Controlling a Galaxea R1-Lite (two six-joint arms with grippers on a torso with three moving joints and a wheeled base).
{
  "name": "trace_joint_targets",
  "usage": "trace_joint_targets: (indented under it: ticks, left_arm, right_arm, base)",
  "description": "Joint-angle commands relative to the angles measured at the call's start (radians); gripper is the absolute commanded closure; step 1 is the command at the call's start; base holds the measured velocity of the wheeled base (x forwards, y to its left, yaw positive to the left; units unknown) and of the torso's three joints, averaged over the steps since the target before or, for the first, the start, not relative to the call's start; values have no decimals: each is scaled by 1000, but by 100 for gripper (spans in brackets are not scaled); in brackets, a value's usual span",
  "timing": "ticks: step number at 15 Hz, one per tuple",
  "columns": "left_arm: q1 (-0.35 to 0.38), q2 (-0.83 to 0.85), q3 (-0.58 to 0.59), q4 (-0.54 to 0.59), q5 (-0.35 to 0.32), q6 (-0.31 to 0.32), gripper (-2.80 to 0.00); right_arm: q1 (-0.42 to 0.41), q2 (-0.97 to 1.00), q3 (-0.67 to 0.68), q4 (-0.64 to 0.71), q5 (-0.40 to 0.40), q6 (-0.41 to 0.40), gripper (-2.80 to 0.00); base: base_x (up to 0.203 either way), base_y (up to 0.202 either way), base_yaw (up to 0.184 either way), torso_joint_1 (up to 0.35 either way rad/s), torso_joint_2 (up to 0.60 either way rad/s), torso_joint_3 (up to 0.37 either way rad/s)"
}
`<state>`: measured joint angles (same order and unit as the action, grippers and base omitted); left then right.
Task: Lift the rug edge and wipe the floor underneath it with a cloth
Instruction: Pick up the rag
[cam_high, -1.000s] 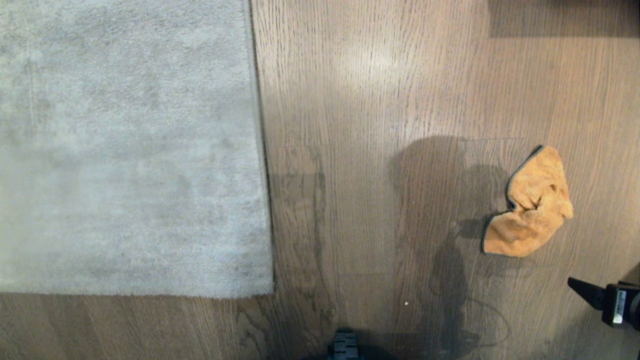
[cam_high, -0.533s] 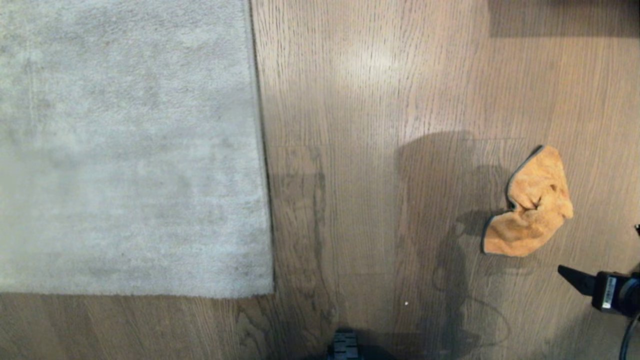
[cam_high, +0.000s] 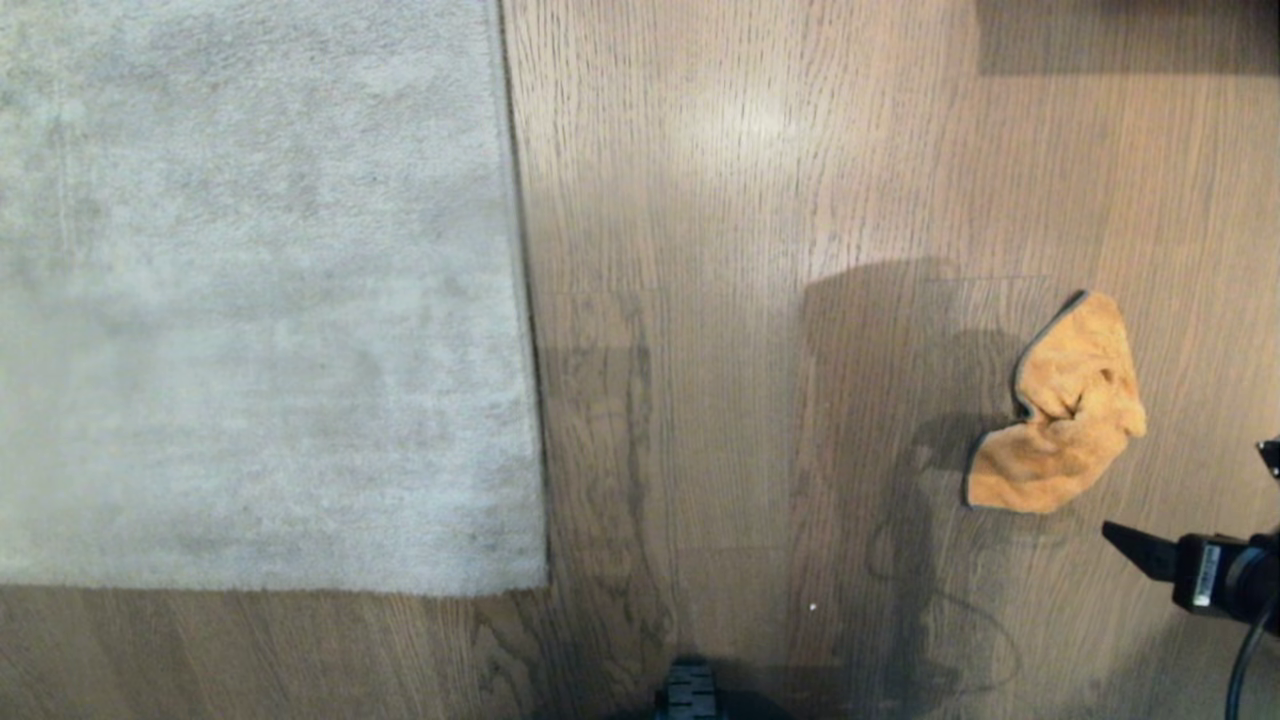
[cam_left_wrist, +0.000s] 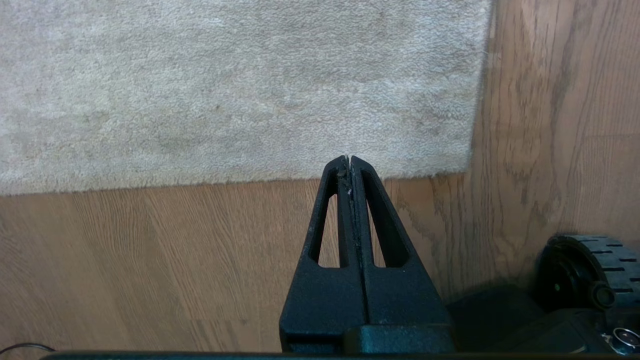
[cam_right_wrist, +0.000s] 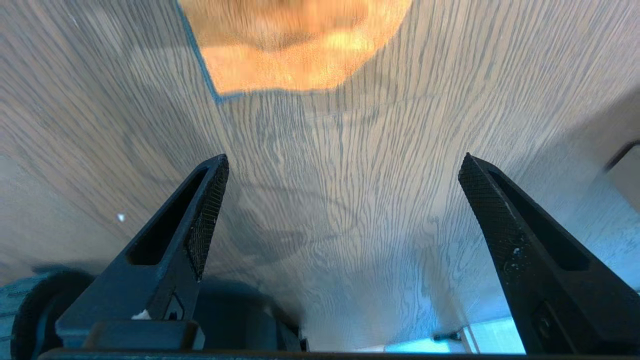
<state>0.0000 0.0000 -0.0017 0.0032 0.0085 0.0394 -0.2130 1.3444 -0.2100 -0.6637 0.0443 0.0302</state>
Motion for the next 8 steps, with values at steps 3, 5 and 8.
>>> trace_joint_targets:
  ticks: [3,5,8]
  left_arm:
    - [0,0,0,0,1,1,0]
    - [0,0,0,0,1,1,0]
    - [0,0,0,0,1,1,0]
  right_arm:
    - [0,19,-15,-69,0,-2,-280]
    - [0,56,-18,-155,-1,-6,-280]
    - [-11,92,-20,-220,-6,-52,-280]
  base:
    - [0,0,0,0,0,0]
    - [0,0,0,0,0,0]
    - [0,0,0,0,0,0]
